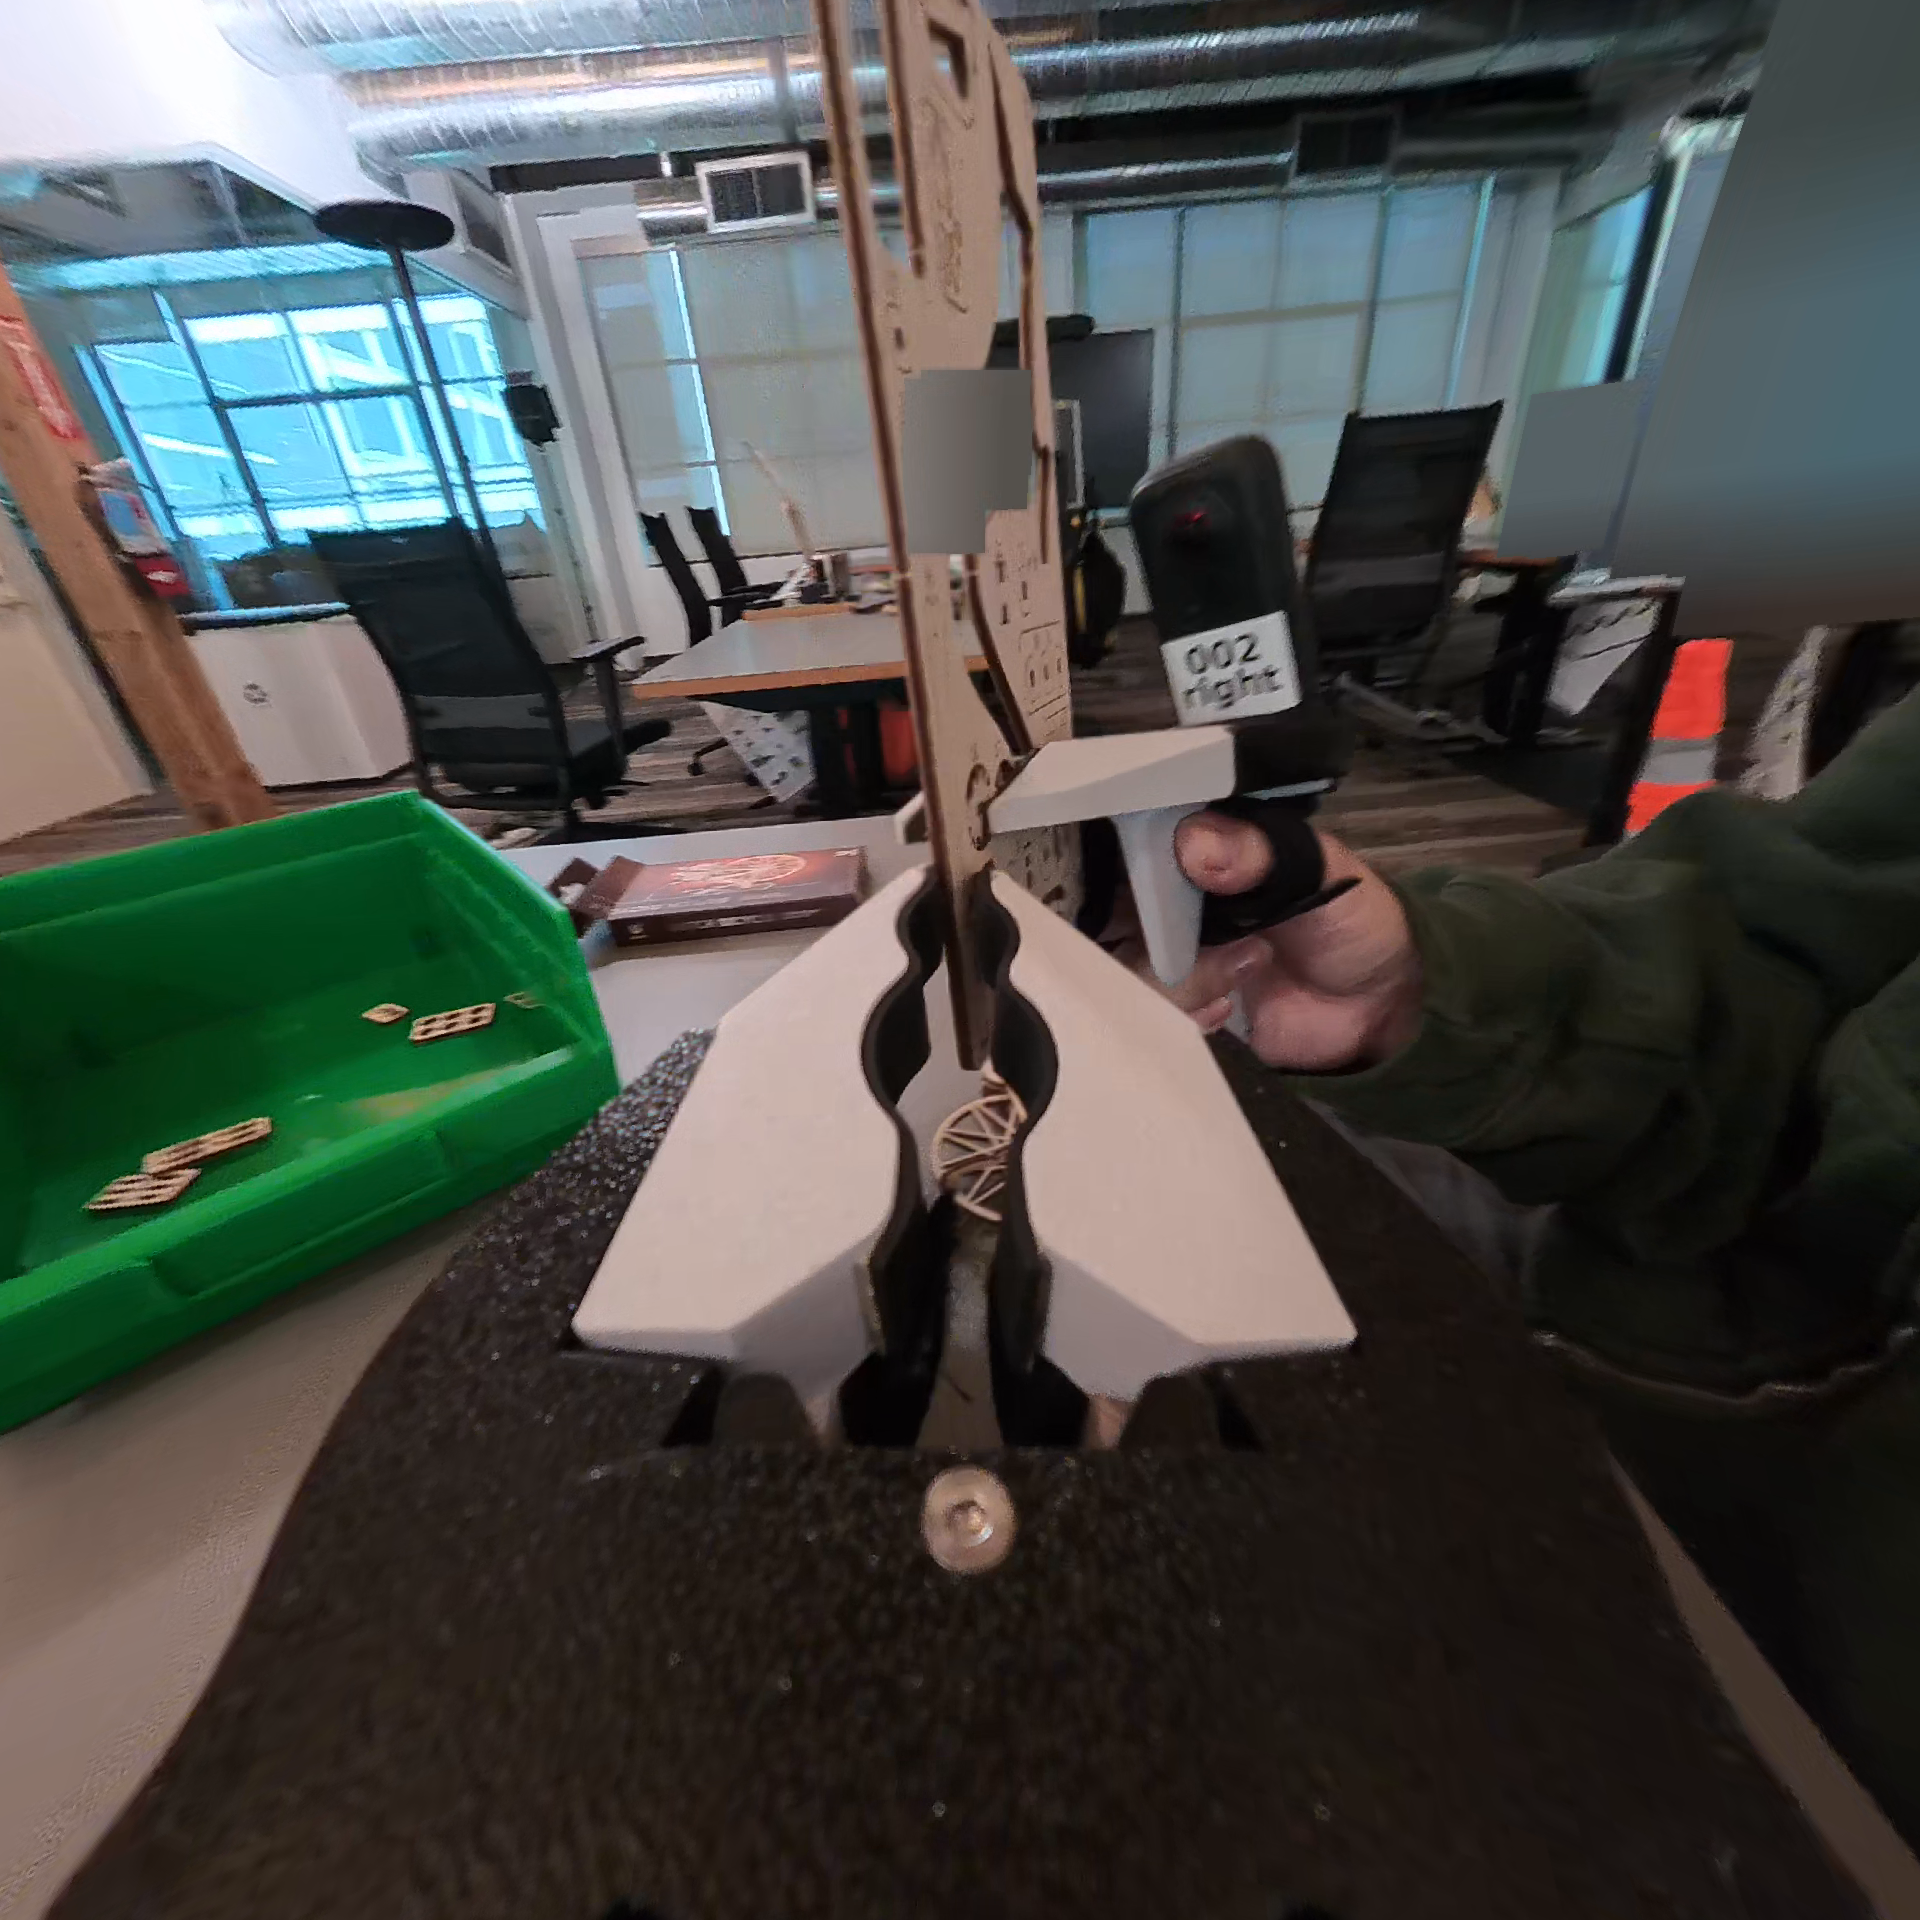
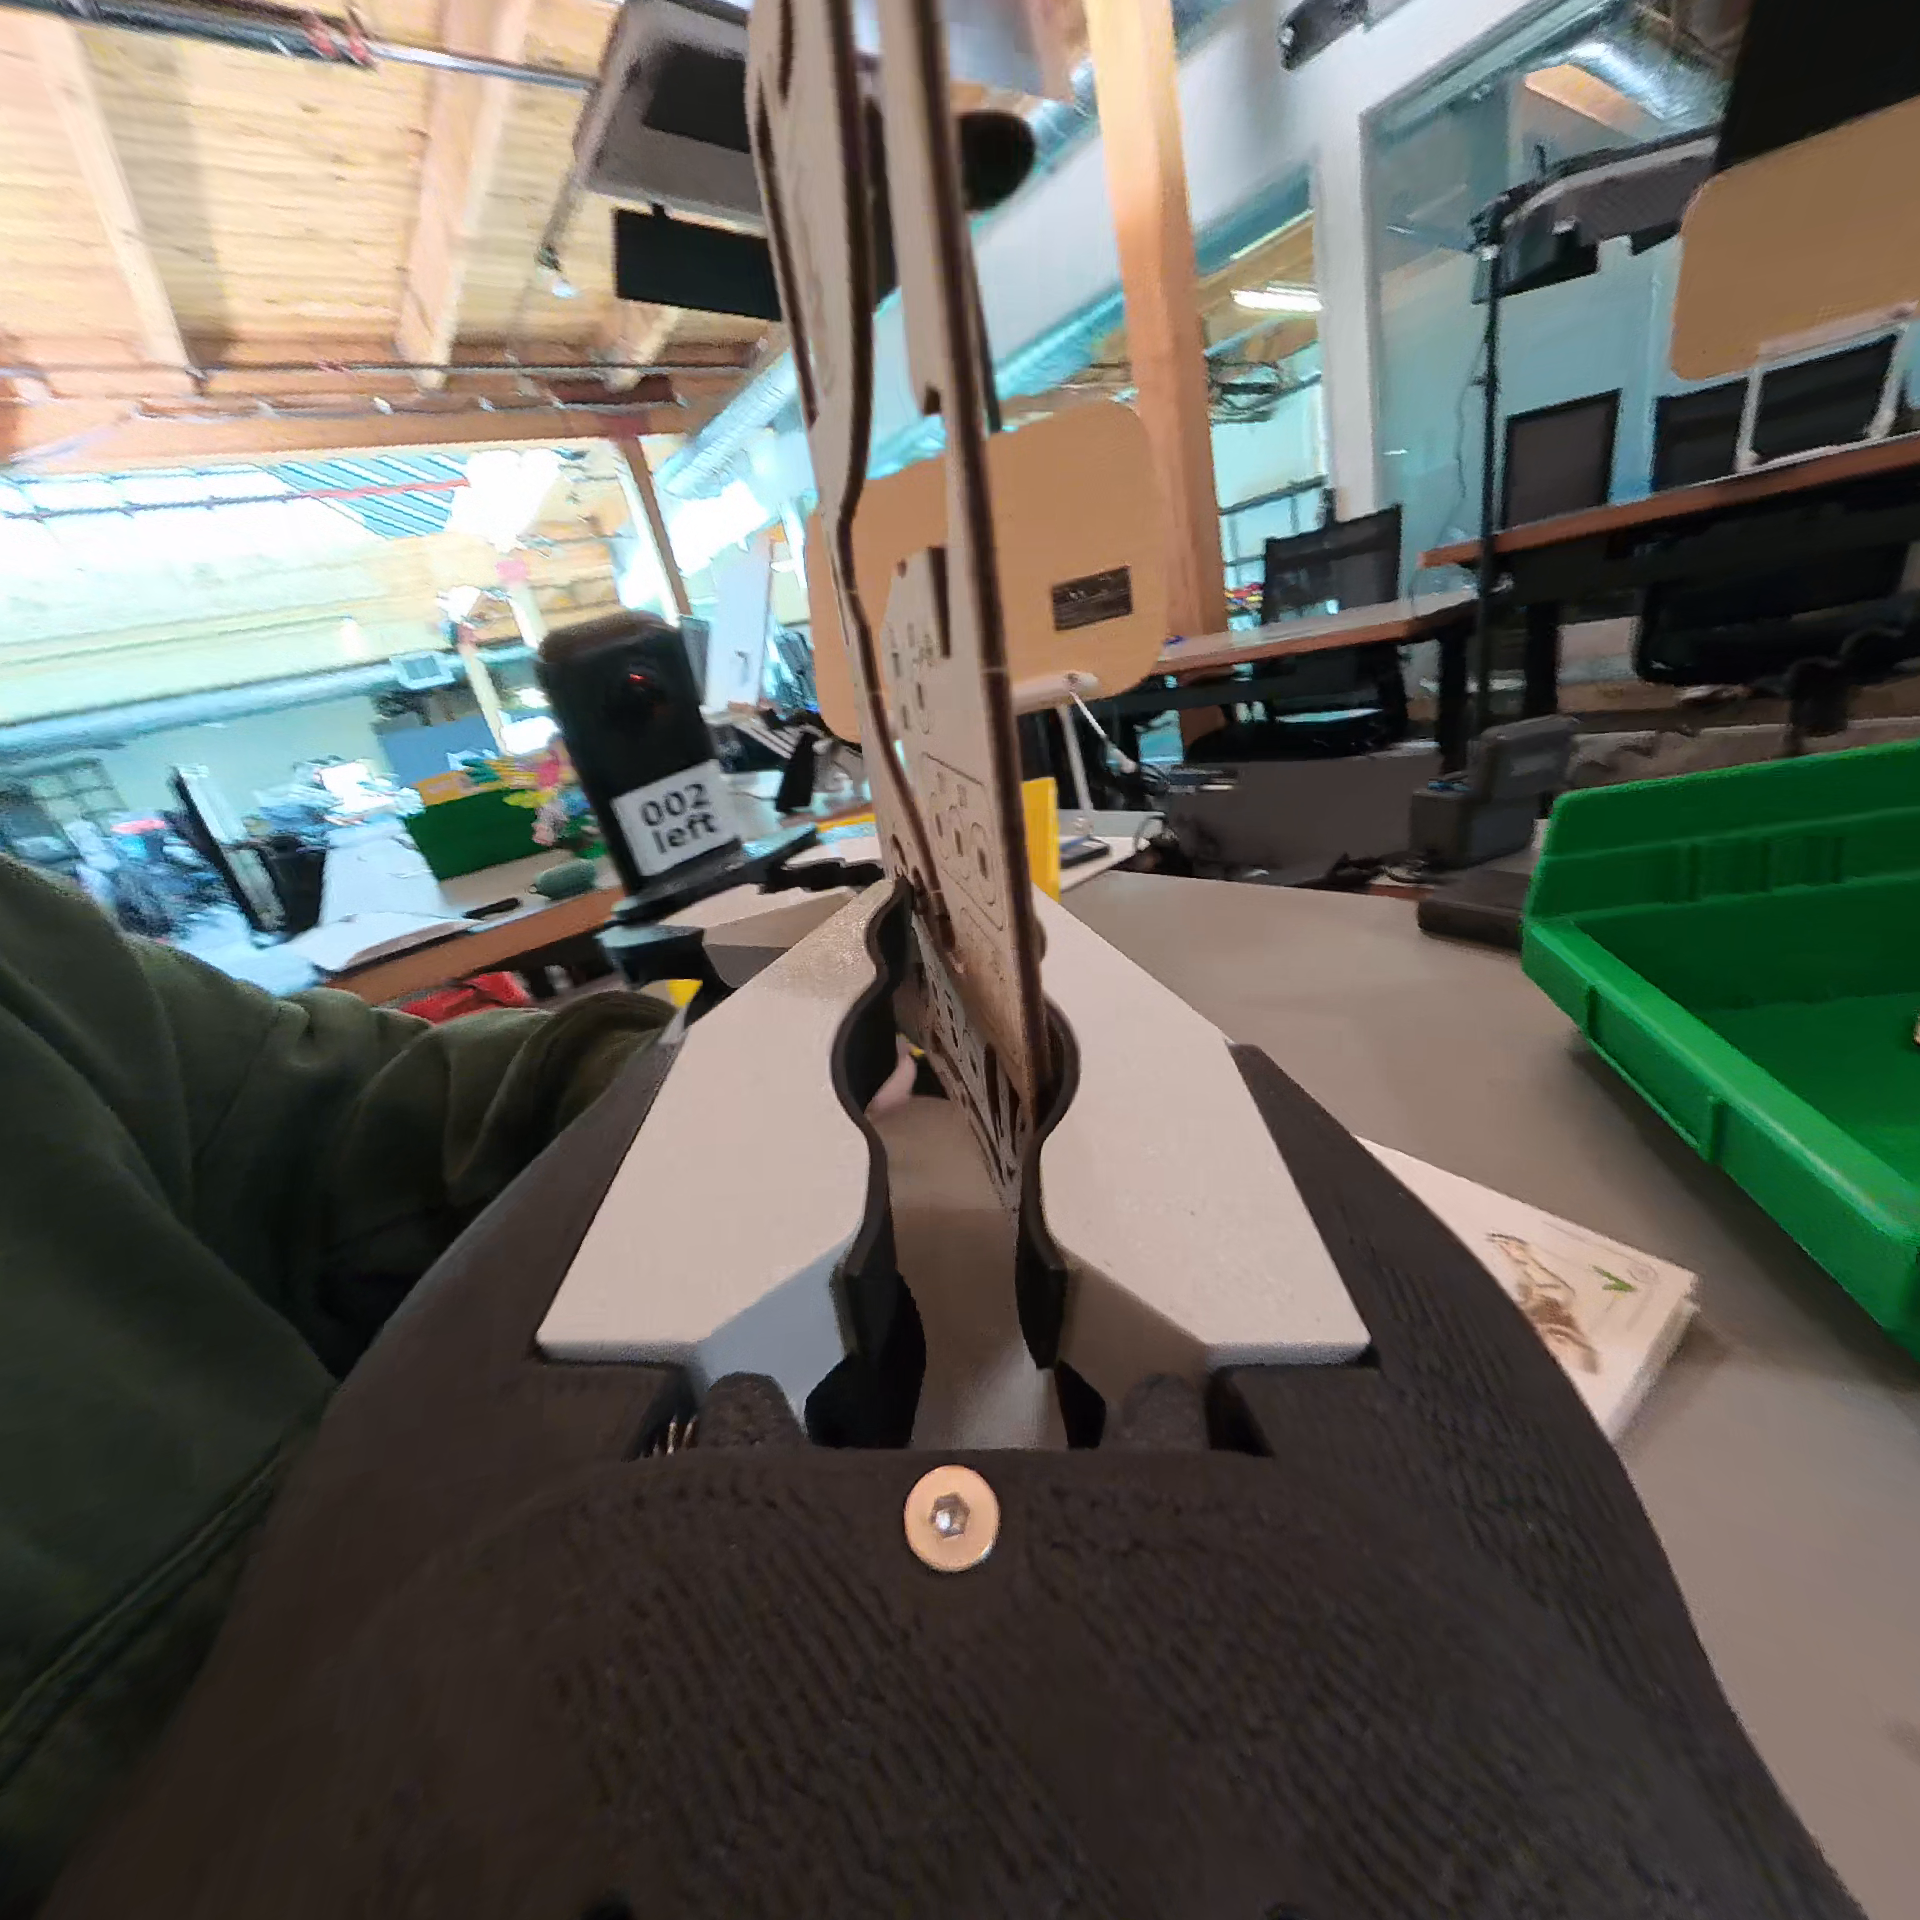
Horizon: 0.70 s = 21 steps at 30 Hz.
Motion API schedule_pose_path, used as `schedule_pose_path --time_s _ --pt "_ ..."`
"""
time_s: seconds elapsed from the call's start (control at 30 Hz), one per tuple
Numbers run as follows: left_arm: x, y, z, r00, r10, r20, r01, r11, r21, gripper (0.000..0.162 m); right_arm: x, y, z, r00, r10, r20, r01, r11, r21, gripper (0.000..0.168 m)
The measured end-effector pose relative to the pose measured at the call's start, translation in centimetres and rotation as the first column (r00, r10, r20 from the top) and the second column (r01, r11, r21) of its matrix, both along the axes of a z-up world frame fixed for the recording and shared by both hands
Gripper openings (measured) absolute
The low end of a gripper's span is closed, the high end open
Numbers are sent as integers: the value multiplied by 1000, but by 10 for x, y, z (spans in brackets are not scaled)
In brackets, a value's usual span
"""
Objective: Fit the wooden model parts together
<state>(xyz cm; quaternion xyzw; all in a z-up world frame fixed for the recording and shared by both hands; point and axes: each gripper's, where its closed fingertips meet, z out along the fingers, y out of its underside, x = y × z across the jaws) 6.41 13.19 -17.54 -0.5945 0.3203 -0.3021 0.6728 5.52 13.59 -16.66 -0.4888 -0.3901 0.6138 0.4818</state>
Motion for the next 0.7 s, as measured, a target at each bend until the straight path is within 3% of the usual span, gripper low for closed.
schedule_pose_path --time_s 0.2,0.4,0.5,0.57,0.7 --pt "4 -5 1 984 -122 132 134 988 -82 0 12 -1 1 982 176 -71 -182 978 -101 17" --pt "-7 -4 11 946 -169 276 207 972 -115 0 34 10 14 978 166 -123 -175 982 -70 17" --pt "-7 -4 10 939 -184 290 227 966 -122 0 35 11 12 982 164 -94 -170 983 -62 2" --pt "-8 -3 11 936 -176 306 222 967 -122 1 35 9 14 982 164 -97 -170 984 -59 0" --pt "-10 -8 20 922 -198 333 233 970 -68 20 32 6 16 983 157 -100 -163 985 -61 0"
